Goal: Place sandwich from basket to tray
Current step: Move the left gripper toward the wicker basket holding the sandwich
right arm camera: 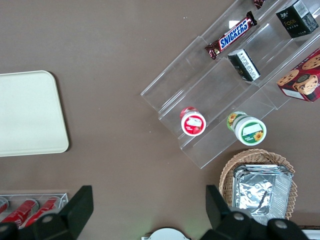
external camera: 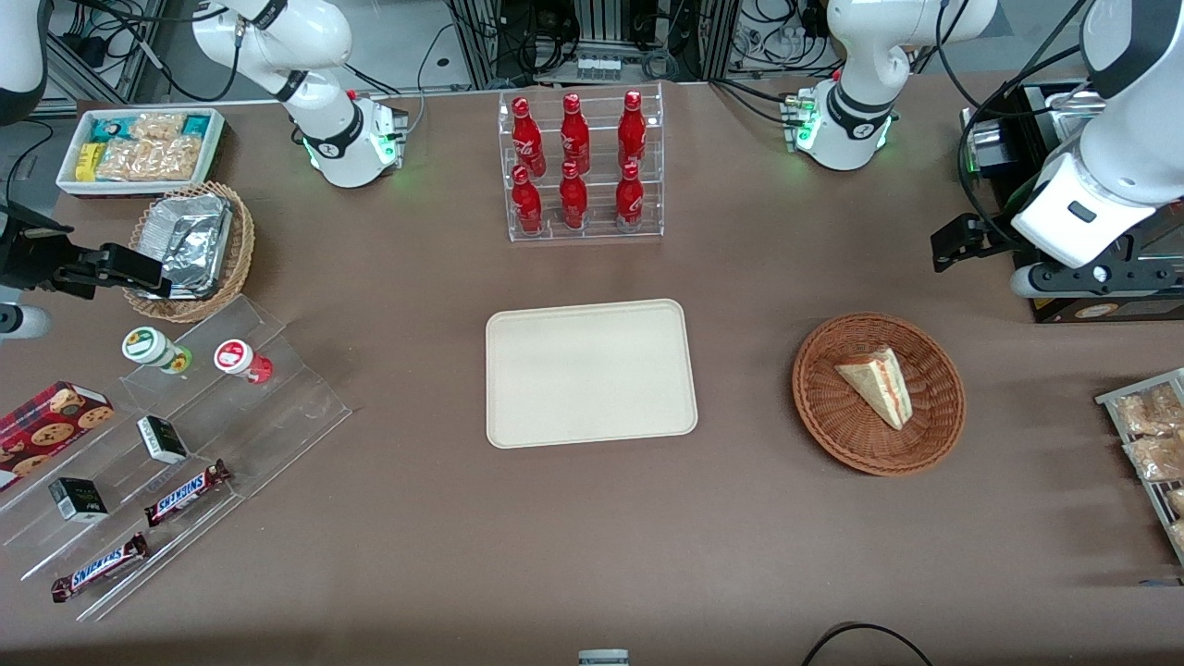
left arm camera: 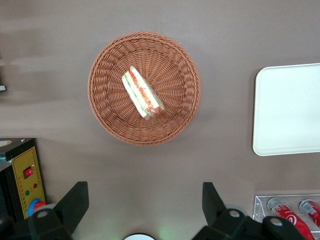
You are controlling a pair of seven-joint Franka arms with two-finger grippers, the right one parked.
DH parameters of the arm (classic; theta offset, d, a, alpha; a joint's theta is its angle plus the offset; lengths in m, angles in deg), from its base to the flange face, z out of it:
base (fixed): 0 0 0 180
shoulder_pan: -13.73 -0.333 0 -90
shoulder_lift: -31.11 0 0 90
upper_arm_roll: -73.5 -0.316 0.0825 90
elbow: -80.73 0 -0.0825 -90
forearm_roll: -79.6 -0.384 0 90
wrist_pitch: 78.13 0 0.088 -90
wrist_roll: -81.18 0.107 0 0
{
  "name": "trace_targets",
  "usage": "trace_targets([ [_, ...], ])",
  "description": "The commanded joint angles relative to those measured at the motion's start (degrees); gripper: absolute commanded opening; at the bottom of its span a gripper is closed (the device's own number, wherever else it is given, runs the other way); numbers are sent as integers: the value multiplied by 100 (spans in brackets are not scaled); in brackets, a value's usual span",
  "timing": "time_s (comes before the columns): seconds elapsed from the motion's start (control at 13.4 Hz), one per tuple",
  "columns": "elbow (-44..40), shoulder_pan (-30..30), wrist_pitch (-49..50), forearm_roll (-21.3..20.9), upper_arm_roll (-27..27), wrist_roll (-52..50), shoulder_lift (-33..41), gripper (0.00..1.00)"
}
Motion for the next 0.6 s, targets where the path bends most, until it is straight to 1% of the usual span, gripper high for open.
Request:
trace_targets([
  [0.0, -118, 5, 13, 11, -5, 54, -50, 100],
  [0.3, -83, -12, -4, 11, -14, 54, -67, 100],
  [0.52, 171, -21, -162, 2, -14, 45, -173, 100],
])
